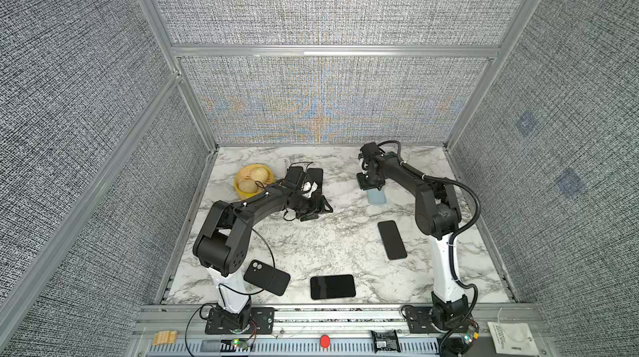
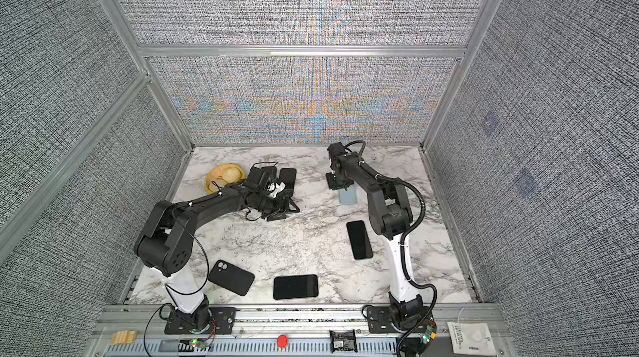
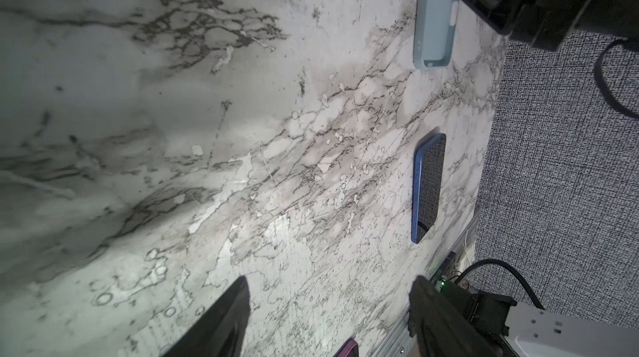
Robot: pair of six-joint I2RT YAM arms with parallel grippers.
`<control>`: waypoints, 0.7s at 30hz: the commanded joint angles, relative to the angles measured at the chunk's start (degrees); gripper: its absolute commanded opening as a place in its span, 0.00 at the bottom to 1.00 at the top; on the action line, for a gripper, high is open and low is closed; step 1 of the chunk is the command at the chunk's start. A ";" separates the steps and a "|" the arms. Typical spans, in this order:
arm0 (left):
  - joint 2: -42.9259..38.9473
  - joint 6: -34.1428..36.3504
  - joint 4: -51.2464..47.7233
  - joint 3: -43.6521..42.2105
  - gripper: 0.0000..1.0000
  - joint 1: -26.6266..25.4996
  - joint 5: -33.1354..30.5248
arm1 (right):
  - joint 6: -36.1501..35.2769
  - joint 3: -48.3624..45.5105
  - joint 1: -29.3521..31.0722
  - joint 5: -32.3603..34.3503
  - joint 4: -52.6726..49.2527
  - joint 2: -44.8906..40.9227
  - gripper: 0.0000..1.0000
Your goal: Put the phone into the phone case
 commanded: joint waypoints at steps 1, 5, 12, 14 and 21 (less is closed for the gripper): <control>-0.45 0.47 -0.04 -0.34 0.75 0.00 -0.38 | 0.37 -0.43 0.12 2.50 -1.78 -0.28 0.28; -0.21 0.20 0.41 -0.51 0.75 0.08 -0.18 | 0.70 -2.47 0.13 2.41 -0.33 -0.98 0.28; -0.59 0.11 0.58 -1.11 0.75 0.09 -0.52 | 1.64 -2.24 0.31 -0.14 0.20 1.16 0.20; -0.87 0.03 0.79 -1.55 0.74 0.13 -0.65 | 1.74 -2.61 0.47 -0.65 0.40 0.93 0.16; -2.60 -0.24 0.89 -3.32 0.75 0.14 -1.76 | 2.59 -4.15 2.73 -1.77 -0.77 -2.03 0.07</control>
